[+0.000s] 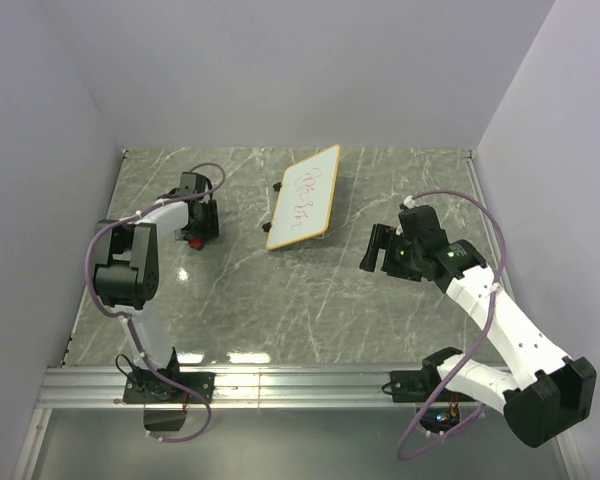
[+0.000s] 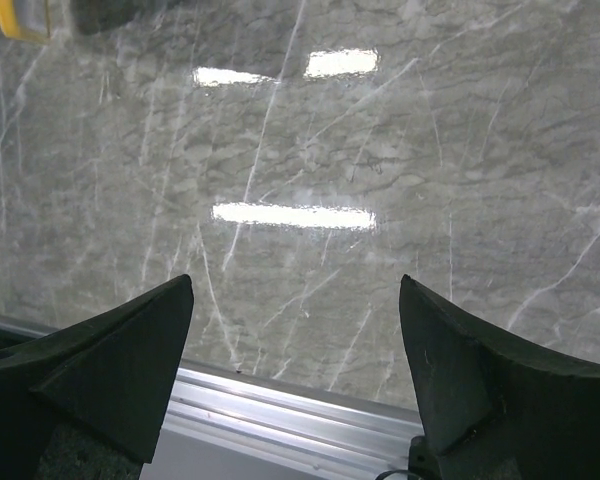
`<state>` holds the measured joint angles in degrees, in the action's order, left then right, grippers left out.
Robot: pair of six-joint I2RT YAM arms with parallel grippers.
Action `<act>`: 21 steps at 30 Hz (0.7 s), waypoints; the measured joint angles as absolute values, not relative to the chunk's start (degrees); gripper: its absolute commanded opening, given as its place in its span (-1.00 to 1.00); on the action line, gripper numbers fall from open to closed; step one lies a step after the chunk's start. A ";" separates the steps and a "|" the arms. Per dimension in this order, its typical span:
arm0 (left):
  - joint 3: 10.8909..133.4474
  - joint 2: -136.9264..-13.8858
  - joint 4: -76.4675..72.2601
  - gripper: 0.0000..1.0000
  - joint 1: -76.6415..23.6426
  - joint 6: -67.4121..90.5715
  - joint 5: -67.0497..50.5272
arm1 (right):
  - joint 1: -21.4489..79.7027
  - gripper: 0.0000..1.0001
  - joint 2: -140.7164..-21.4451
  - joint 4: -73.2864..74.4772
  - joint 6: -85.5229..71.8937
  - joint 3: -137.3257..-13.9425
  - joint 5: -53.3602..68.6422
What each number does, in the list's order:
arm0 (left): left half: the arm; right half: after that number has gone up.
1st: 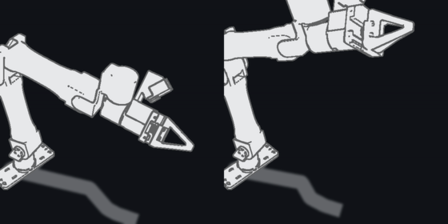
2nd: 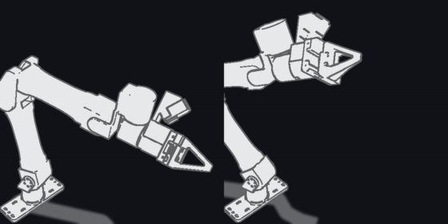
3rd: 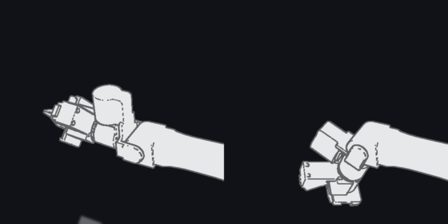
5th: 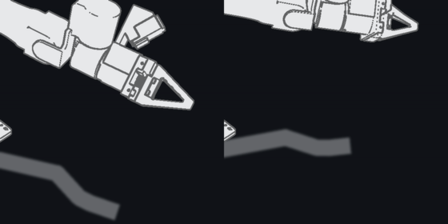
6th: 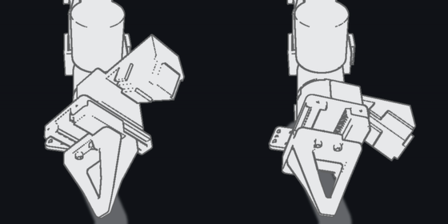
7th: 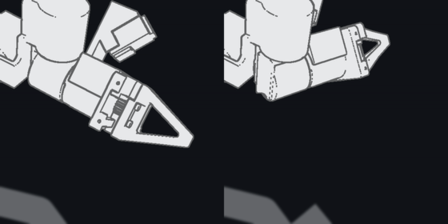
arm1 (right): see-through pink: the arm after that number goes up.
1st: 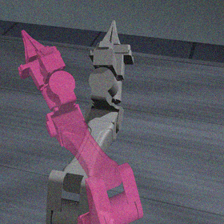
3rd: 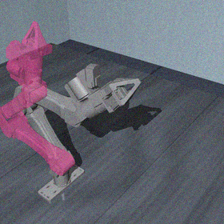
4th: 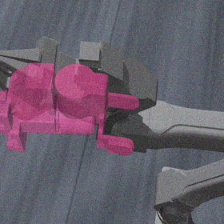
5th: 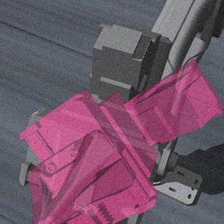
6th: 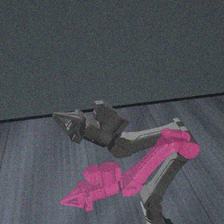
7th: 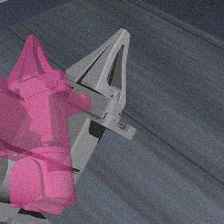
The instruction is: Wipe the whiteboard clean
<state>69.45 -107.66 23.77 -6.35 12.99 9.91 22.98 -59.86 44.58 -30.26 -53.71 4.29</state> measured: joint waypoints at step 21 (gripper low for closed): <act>69.38 -108.07 22.04 -0.99 -6.20 16.53 7.77 | 21.71 0.77 -83.40 41.76 -28.45 -82.08 6.39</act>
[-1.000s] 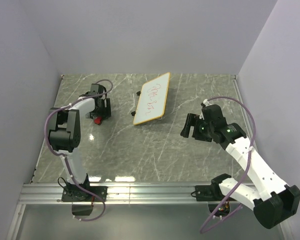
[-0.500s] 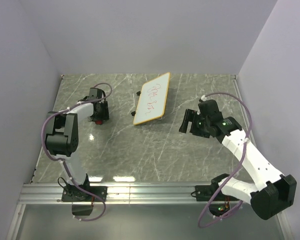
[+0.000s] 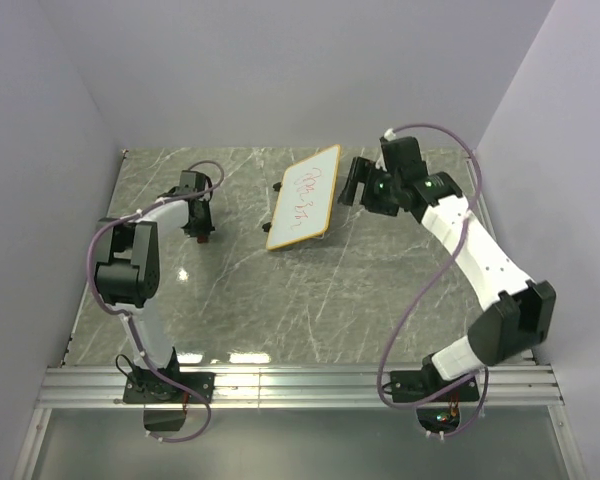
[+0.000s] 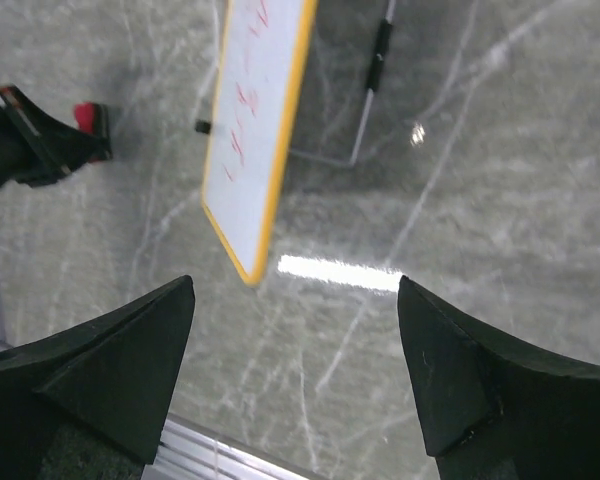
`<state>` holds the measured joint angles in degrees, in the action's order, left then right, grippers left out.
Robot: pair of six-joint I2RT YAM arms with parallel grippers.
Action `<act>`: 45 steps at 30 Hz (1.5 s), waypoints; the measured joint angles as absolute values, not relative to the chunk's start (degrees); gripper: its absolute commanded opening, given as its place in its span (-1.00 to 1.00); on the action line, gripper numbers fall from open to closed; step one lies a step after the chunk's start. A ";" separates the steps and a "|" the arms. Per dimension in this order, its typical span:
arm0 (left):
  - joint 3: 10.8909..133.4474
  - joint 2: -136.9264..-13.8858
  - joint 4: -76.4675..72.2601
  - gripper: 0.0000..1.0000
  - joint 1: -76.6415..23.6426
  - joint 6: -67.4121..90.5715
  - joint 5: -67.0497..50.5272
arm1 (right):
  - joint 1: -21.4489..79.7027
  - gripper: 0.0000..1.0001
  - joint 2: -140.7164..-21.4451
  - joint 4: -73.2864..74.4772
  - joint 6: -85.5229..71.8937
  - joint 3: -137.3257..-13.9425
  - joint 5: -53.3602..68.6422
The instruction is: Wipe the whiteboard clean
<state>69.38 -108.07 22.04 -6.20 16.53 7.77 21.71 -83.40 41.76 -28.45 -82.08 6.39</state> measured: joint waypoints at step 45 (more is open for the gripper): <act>124.11 -131.90 38.28 -0.99 -27.79 22.85 -21.47 | 16.75 -1.00 -119.94 45.50 -29.50 -111.50 21.43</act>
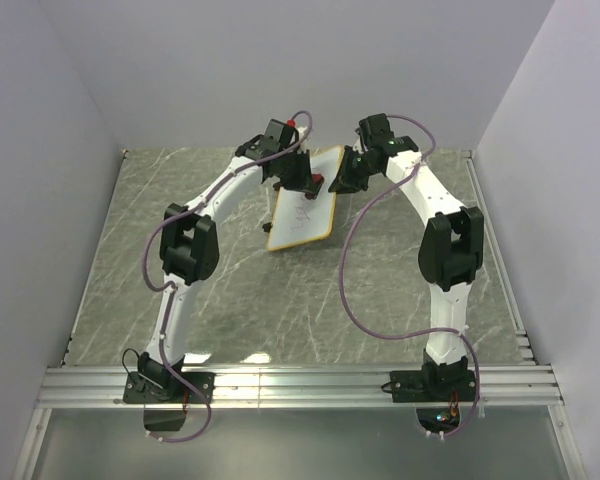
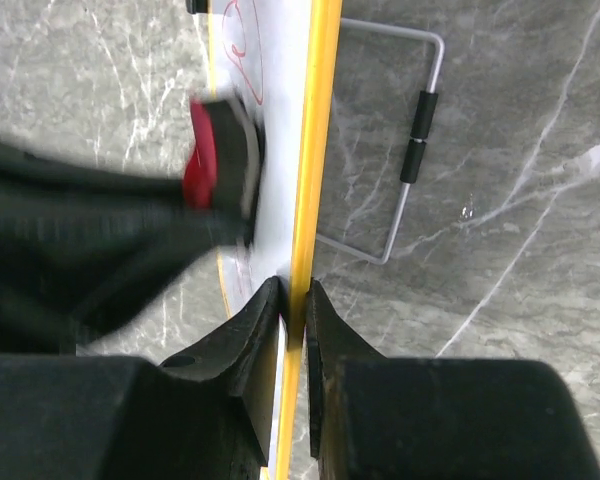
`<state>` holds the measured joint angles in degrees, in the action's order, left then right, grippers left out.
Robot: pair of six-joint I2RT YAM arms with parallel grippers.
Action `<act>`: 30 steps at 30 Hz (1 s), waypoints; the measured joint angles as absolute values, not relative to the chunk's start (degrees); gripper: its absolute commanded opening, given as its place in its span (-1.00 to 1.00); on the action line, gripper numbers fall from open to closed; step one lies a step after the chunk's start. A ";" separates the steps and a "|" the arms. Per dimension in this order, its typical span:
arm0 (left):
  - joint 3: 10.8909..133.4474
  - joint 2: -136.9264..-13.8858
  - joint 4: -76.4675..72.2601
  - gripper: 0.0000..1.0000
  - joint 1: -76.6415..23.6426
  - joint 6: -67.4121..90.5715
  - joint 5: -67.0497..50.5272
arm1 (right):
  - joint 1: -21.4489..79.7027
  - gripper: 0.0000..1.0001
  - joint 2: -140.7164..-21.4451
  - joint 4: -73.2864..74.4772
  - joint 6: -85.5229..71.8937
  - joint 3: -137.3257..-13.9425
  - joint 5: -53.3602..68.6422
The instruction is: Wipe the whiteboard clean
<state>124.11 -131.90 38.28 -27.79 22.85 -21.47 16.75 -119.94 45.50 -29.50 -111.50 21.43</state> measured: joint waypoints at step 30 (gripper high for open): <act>125.97 -133.99 39.35 -0.99 -24.16 14.66 -32.93 | 20.45 -1.00 -120.88 60.42 -24.97 -118.61 23.86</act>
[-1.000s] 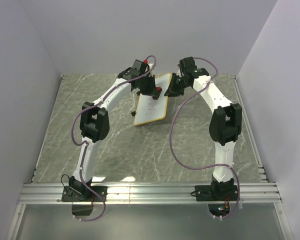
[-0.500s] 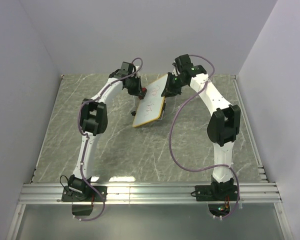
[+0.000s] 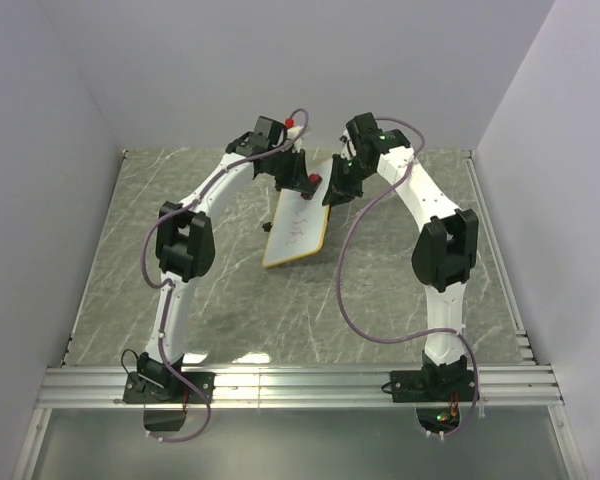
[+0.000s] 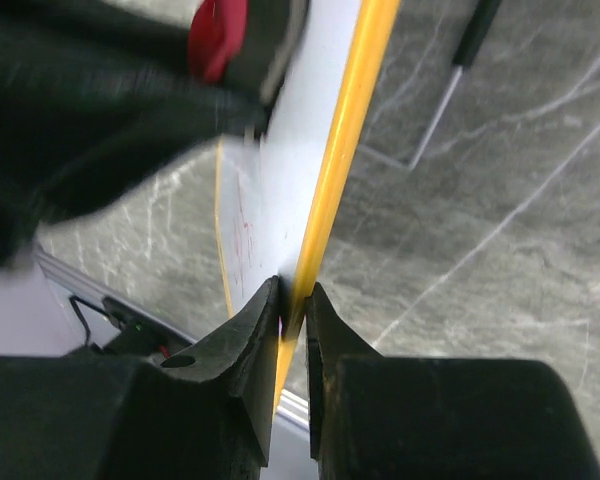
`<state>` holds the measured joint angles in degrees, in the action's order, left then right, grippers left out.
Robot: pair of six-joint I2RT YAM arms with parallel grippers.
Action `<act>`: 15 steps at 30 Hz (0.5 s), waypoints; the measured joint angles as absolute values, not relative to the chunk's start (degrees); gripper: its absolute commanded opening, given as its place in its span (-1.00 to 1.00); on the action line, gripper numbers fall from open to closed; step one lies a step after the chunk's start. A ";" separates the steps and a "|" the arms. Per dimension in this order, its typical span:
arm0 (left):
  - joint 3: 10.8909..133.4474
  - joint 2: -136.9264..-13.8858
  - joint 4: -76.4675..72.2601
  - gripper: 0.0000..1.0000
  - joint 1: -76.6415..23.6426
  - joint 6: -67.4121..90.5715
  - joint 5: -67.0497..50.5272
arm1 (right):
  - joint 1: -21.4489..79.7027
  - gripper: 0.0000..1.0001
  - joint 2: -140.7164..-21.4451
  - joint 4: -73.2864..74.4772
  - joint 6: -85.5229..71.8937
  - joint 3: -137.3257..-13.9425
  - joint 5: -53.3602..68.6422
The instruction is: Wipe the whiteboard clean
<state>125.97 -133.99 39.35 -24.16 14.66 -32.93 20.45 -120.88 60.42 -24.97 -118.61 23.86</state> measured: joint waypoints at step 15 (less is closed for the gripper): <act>122.50 -132.09 41.58 -1.00 -25.17 15.38 -30.11 | 22.09 -1.00 -120.01 63.70 -23.16 -116.68 21.06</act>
